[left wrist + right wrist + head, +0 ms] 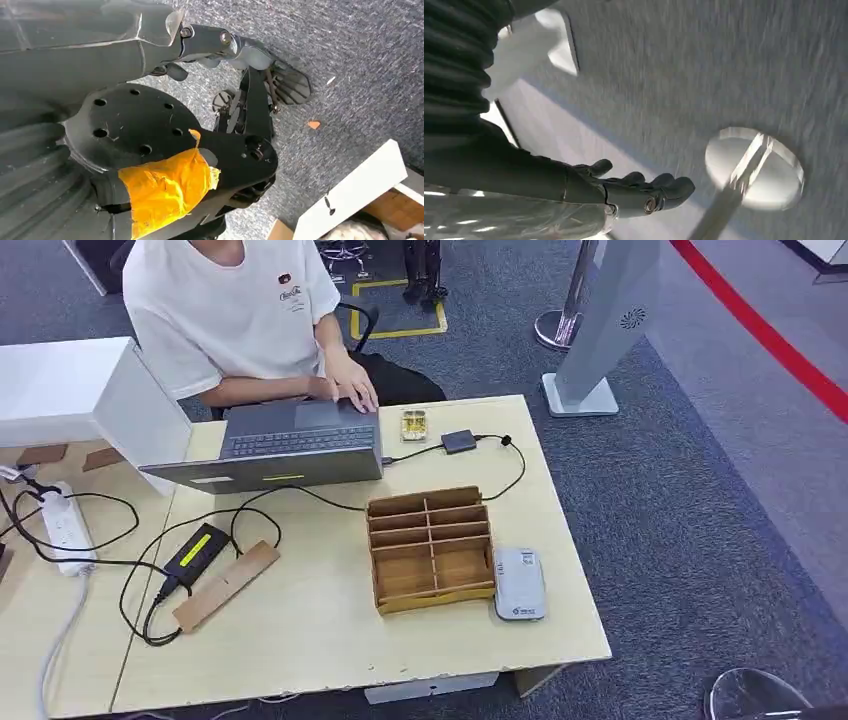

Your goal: Pass the card to the sensor for recognition and then transmit it.

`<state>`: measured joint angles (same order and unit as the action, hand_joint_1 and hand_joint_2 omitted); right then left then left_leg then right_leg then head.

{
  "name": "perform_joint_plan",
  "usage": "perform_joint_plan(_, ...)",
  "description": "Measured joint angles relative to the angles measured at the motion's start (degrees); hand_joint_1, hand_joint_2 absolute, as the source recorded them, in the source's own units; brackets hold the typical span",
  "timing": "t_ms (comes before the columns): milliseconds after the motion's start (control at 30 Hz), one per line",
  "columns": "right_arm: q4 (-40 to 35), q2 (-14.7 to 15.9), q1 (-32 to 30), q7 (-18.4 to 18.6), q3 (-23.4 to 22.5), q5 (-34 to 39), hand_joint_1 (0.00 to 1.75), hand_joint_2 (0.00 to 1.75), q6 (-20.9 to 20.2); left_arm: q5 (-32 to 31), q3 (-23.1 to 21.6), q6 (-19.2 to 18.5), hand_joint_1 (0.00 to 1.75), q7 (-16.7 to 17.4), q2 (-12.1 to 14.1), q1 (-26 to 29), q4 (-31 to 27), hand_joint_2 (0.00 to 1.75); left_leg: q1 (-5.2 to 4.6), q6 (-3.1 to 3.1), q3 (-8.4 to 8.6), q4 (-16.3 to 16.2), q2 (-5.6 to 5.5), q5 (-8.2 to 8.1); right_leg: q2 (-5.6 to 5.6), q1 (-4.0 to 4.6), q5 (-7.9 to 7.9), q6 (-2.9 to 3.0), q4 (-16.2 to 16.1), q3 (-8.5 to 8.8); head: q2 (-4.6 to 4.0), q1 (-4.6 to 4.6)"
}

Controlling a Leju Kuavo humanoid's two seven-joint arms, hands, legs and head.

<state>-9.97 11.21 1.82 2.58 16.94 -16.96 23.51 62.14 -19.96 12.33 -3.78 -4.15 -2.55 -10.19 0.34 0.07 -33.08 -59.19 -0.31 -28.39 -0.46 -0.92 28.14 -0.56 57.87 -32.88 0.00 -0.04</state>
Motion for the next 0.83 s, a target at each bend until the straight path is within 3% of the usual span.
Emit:
perform_joint_plan(267,0.20,-8.20,-0.14,2.23,1.62,-0.72,0.00,1.75,-9.66,-0.57,0.07,0.39,0.00,0.28,0.02,0.00,0.00,1.75,-0.01,-0.02,0.01,0.01,0.02,0.01,0.00,-0.01,0.00,0.02,0.02,0.01,0.02,-0.02)
perform_joint_plan(467,0.20,-13.61,0.07,8.06,3.45,-2.18,0.00,1.75,-11.54,-0.57,0.09,-0.30,0.00,1.53,0.26,-0.05,0.00,1.75,-0.03,-0.03,0.01,0.01,0.03,0.02,0.00,-0.02,0.00,0.02,0.02,0.02,0.00,0.02)
perform_joint_plan(633,0.15,-14.92,0.39,7.58,3.74,-2.06,0.00,1.75,-11.80,-0.89,0.09,1.38,0.00,3.78,0.33,-0.17,0.00,1.75,-0.03,-0.03,0.02,0.01,0.04,0.02,0.00,-0.03,0.00,0.02,0.02,0.06,0.00,0.00)
perform_joint_plan(833,0.15,-15.38,0.48,7.54,3.89,-2.12,0.00,1.75,-11.86,-1.31,0.09,2.32,0.00,4.13,0.39,-0.18,0.00,1.75,-0.05,-0.03,0.02,-0.01,0.04,0.02,0.00,-0.04,-0.01,0.02,0.02,0.06,0.00,0.00)
